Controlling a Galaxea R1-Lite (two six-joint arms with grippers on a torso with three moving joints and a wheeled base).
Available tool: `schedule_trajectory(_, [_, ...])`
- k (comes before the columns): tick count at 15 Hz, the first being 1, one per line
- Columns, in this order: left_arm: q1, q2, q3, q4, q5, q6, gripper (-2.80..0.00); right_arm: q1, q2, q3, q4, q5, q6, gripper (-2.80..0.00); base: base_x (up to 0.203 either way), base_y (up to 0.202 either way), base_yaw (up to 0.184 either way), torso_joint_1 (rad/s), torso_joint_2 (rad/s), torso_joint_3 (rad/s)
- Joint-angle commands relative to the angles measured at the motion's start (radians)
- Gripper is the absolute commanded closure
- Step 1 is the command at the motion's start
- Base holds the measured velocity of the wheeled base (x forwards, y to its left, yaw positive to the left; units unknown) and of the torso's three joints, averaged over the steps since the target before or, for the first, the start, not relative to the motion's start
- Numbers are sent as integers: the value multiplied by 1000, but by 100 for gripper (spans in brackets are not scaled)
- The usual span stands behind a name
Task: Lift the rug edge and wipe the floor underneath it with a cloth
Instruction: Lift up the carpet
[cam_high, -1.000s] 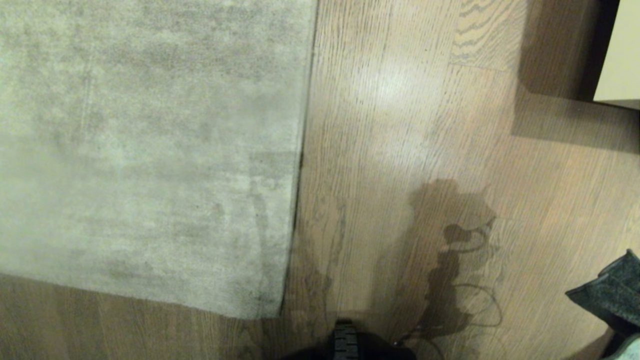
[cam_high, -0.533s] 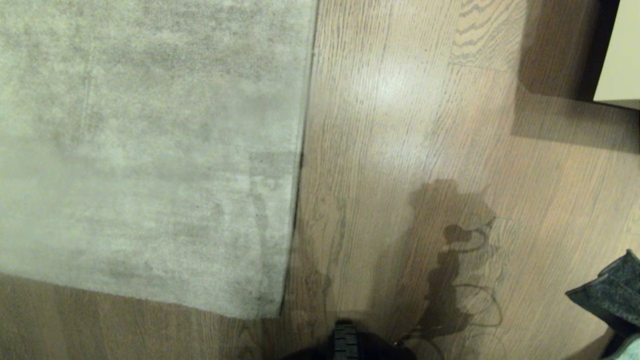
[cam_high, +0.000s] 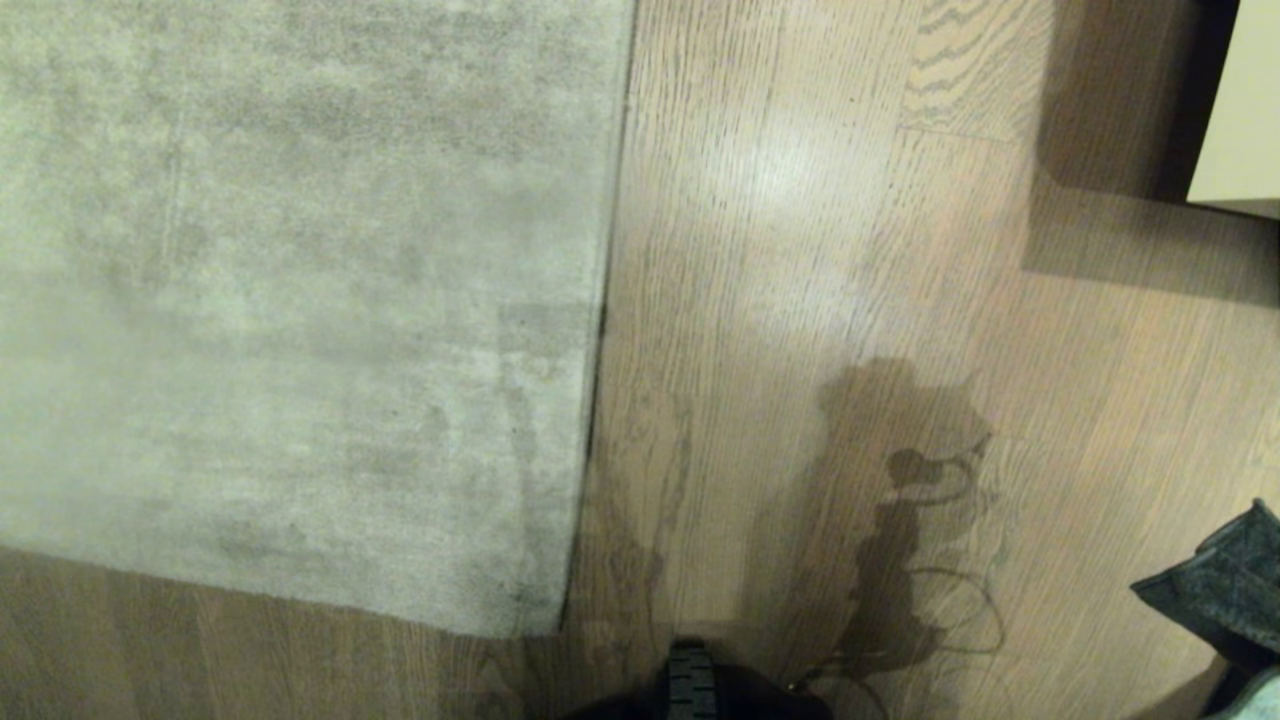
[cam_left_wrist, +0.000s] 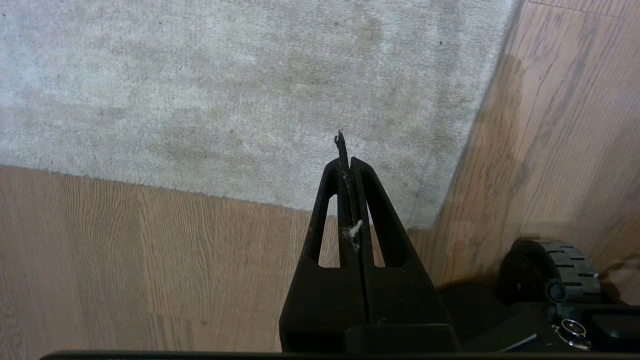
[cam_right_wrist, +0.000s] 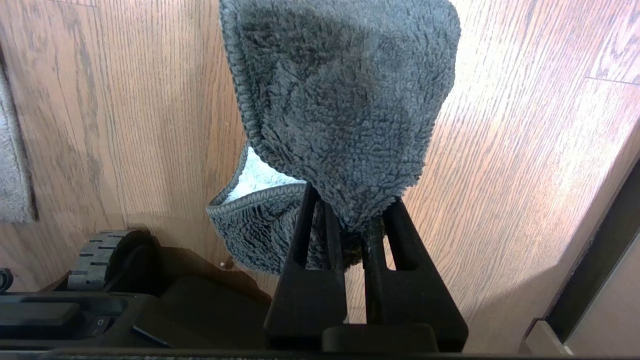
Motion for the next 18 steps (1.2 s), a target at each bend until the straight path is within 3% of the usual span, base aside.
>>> schedule_trajectory(1, [0,1,0,0,0,1,0,0,1,0,0,-1,0,0,0,0,0,0,0,0])
schedule_trajectory(18, [0,0,-11,31,2,-1,0,0,2,0,0,0,0,0,0,0,0,0,0,0])
